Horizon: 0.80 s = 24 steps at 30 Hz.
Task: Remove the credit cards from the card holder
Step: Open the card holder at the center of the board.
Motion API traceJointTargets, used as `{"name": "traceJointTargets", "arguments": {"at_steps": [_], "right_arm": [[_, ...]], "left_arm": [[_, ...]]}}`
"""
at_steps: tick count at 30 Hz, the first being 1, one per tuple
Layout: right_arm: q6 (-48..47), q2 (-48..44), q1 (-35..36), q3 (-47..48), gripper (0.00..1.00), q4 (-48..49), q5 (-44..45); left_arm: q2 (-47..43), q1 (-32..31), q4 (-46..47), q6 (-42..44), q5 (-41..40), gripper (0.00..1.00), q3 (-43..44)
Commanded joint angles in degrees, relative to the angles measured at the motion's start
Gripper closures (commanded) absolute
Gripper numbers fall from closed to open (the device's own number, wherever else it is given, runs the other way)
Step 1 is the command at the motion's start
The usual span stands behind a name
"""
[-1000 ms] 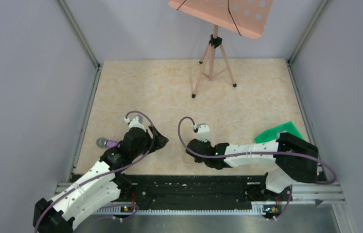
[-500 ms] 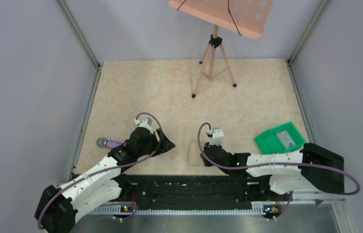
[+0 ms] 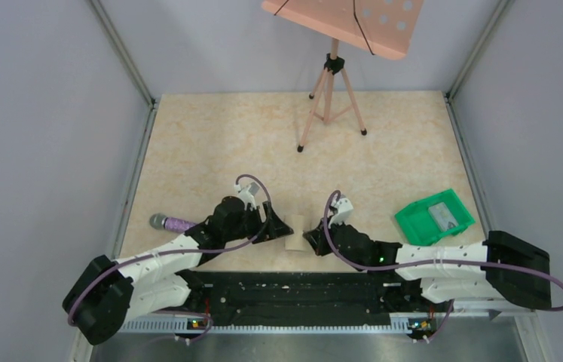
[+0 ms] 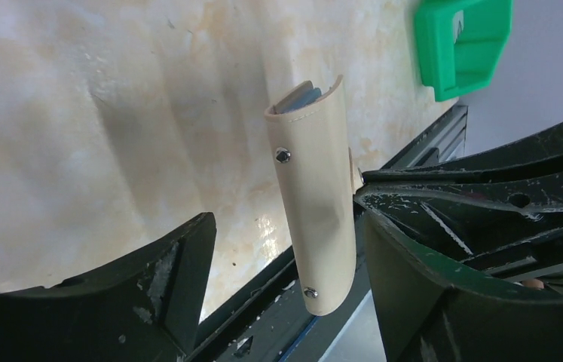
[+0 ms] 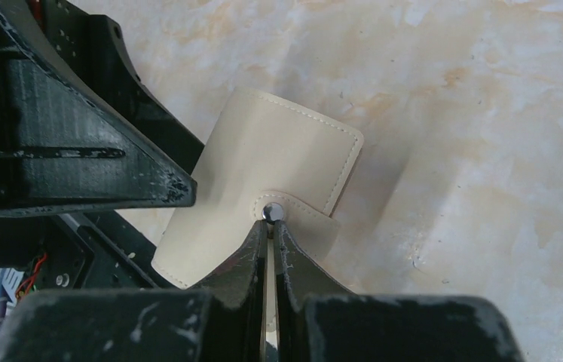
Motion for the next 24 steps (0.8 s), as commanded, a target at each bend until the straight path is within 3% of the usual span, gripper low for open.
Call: {"name": "traceJointTargets", "arguments": {"at_steps": [1,3,7,10,11,24], "right_arm": [[-0.9,-2.2,0.6,-1.0,1.00,8.3,-1.3],[-1.1,-2.2,0.6,-1.2,1.00,8.9,-1.8],[-0.3,-2.2,0.6,-1.9,1.00,7.9,-1.1],[0.7,-3.1,0.5,-2.6,1.00,6.4,0.2],[1.5,-3.6,0.5,-2.4,1.00,4.7,1.2],[5.1,-7.6,-2.8,-3.9,1.00,-2.5,4.0]], "left_arm": [[2.6,-2.1,6.7,-0.6,1.4,0.25,1.0],[3.4,-2.5,7.3,-1.1,1.0,0.33,1.2],[2.6,-2.5,7.4,-2.1,-1.1,0.61,0.6],[1.9,-2.5,7.0,-2.2,-2.3,0.95,0.0],[1.7,-2.5,6.6,-2.1,-2.7,1.00,0.0],[0.7,-2.5,1.0,-0.2,-6.3,1.00,0.8]]}}
